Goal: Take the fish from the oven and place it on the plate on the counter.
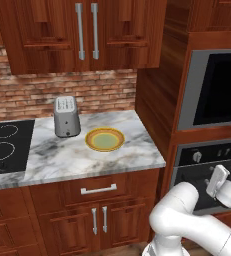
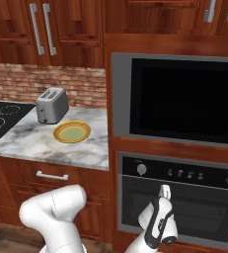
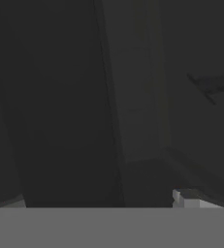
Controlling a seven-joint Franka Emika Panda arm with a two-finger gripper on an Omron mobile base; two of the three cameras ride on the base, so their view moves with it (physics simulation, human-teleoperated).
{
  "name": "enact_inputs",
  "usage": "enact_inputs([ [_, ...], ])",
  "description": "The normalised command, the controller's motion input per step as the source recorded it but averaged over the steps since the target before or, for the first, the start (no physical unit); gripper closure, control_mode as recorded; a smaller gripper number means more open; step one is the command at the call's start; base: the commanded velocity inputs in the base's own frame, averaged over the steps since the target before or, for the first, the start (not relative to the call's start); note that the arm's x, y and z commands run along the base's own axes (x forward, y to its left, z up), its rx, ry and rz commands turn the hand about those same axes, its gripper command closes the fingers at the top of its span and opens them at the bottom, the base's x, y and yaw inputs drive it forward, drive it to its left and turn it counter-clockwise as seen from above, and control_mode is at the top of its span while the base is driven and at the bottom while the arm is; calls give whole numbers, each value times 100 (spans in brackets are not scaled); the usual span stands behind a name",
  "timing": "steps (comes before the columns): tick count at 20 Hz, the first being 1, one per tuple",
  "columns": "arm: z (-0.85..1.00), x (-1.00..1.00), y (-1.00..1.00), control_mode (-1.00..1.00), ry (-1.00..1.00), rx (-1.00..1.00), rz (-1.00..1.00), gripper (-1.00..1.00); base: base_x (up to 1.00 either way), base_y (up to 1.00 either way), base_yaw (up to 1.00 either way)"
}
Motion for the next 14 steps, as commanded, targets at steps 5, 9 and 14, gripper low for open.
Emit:
enact_inputs([
  [5, -10, 26, 0, -100, 0, 0, 0, 100, 0, 0, 0],
  [9, -9, 5, 0, -100, 17, 0, 0, 100, 0, 0, 0],
  [14, -47, -58, 2, -100, 25, -5, -1, 100, 0, 0, 0],
])
